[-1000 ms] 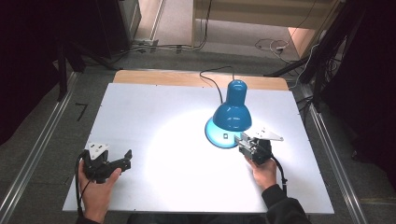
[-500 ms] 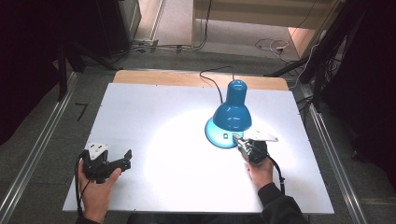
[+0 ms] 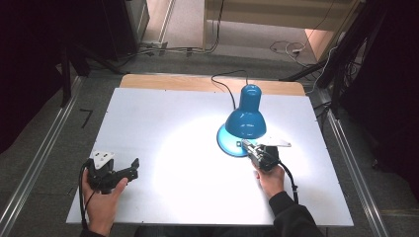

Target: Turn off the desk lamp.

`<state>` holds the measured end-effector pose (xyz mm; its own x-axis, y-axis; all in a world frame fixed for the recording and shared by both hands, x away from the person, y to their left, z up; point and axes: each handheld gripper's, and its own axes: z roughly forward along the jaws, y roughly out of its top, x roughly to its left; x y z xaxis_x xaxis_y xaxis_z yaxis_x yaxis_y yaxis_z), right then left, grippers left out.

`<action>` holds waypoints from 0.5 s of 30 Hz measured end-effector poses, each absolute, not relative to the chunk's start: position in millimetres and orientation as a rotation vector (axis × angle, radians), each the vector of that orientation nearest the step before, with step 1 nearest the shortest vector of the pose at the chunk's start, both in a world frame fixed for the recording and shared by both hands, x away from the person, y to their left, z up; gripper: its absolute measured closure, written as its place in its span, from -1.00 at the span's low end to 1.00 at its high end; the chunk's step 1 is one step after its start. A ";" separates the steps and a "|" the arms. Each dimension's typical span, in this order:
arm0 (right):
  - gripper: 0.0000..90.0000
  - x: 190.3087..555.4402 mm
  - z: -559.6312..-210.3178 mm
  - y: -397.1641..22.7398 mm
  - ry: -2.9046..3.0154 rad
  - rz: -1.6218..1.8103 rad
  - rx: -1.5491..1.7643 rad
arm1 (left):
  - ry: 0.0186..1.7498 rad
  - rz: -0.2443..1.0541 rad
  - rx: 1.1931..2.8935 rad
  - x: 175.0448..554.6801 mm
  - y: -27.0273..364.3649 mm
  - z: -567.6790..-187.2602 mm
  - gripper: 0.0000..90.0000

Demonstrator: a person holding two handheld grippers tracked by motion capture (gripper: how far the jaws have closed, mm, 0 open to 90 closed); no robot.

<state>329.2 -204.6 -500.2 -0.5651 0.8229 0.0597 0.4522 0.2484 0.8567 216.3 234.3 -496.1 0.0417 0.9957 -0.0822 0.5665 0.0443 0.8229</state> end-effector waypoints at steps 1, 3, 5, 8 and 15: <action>0.95 329.5 -500.4 -203.8 2.124 1.254 1.165 | 1.610 0.762 1.609 216.3 234.3 -496.0 -0.88; 0.95 330.8 -501.2 -202.5 2.129 1.256 1.159 | 1.610 0.764 1.606 216.2 234.0 -496.0 -0.88; 0.95 332.1 -501.5 -200.9 2.128 1.259 1.168 | 1.610 0.765 1.608 216.2 234.2 -496.0 -0.88; 0.95 333.8 -501.8 -200.3 2.127 1.259 1.169 | 1.611 0.764 1.607 216.2 234.4 -496.1 -0.88; 0.95 337.6 -503.9 -195.0 2.128 1.239 1.181 | 1.610 0.764 1.607 216.2 234.6 -496.1 -0.88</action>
